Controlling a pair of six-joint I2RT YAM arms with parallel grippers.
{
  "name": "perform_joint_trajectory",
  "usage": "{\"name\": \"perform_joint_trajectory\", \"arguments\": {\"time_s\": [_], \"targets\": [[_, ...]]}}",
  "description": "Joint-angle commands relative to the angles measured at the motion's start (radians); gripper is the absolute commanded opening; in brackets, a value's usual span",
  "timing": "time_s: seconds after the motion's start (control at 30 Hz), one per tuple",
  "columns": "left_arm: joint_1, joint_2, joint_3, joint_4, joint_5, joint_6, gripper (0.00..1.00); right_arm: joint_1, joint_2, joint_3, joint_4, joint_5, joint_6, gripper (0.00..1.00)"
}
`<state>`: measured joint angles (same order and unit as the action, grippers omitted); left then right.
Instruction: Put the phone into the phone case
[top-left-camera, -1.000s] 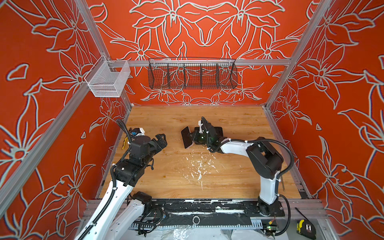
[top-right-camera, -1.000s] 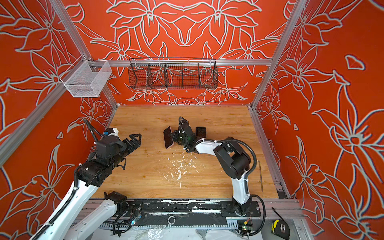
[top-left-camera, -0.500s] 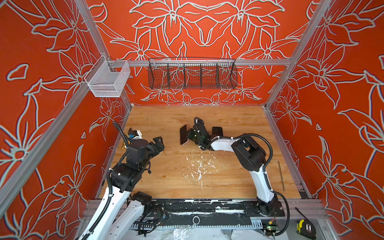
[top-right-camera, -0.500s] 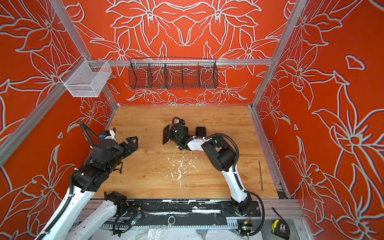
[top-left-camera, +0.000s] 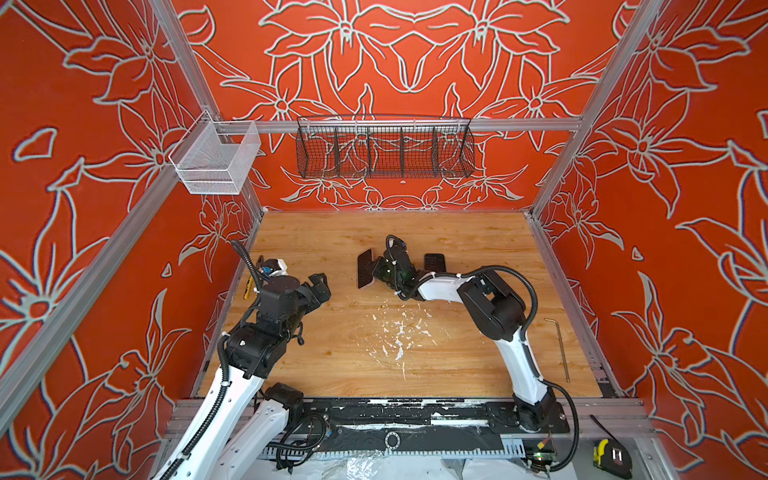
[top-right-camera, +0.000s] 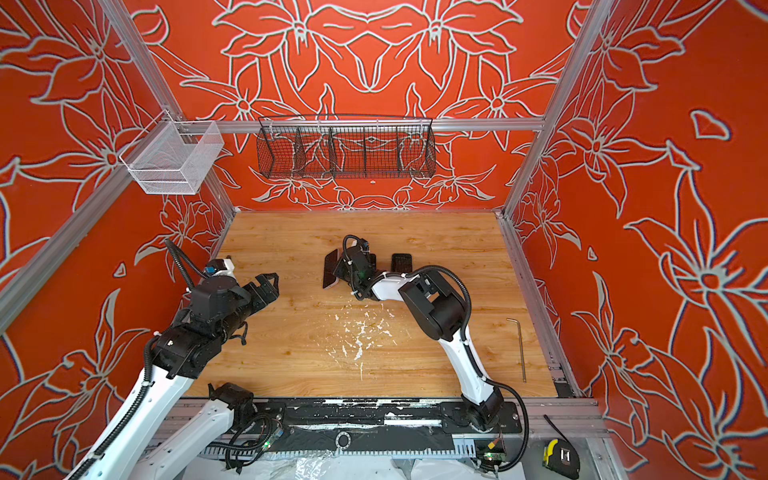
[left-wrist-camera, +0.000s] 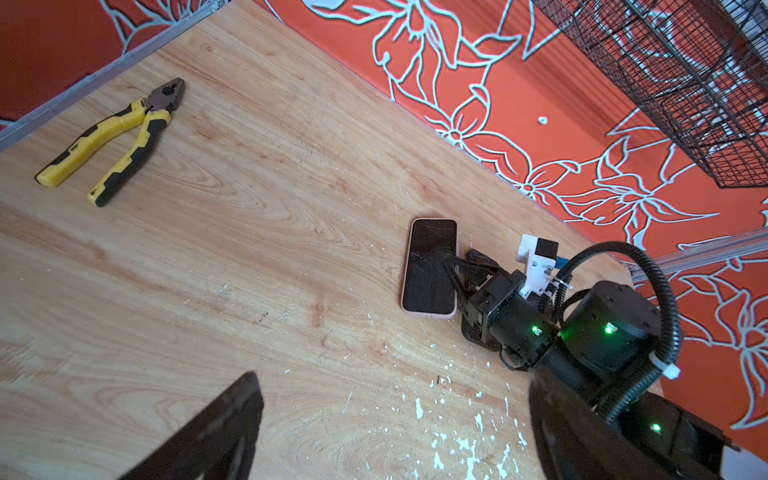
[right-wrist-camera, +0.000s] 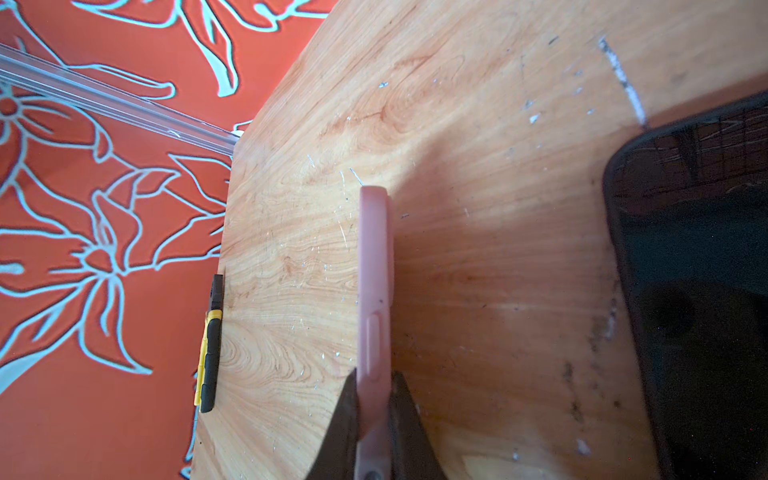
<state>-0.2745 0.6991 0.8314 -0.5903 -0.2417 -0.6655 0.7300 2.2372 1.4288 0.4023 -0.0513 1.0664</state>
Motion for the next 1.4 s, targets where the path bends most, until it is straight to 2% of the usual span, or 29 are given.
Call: {"name": "perform_joint_trajectory", "arguments": {"time_s": [0.0,0.4,0.67,0.87,1.03,1.23,1.37], "targets": [[0.005,-0.003,-0.005,0.004,-0.01,0.009,0.97,0.005,0.027,0.015,-0.043,0.015,0.005,0.11],[0.004,-0.02,-0.004,-0.025,-0.025,0.012,0.97,-0.011,0.05,0.024,-0.057,-0.002,0.0,0.18],[0.005,-0.024,-0.002,-0.034,-0.032,0.014,0.97,-0.013,0.042,0.019,-0.068,0.008,-0.012,0.3],[0.004,-0.022,0.003,-0.043,-0.066,0.028,0.97,-0.014,-0.027,0.019,-0.138,0.05,-0.086,0.43],[0.004,-0.014,0.029,-0.061,-0.138,0.069,0.97,-0.012,-0.195,0.032,-0.288,0.141,-0.292,0.51],[0.008,0.018,0.065,-0.08,-0.182,0.135,0.97,-0.012,-0.51,-0.017,-0.411,0.277,-0.683,0.53],[0.012,0.019,0.045,-0.05,-0.199,0.158,0.97,-0.016,-0.747,-0.124,-0.454,0.411,-0.917,0.56]]}}
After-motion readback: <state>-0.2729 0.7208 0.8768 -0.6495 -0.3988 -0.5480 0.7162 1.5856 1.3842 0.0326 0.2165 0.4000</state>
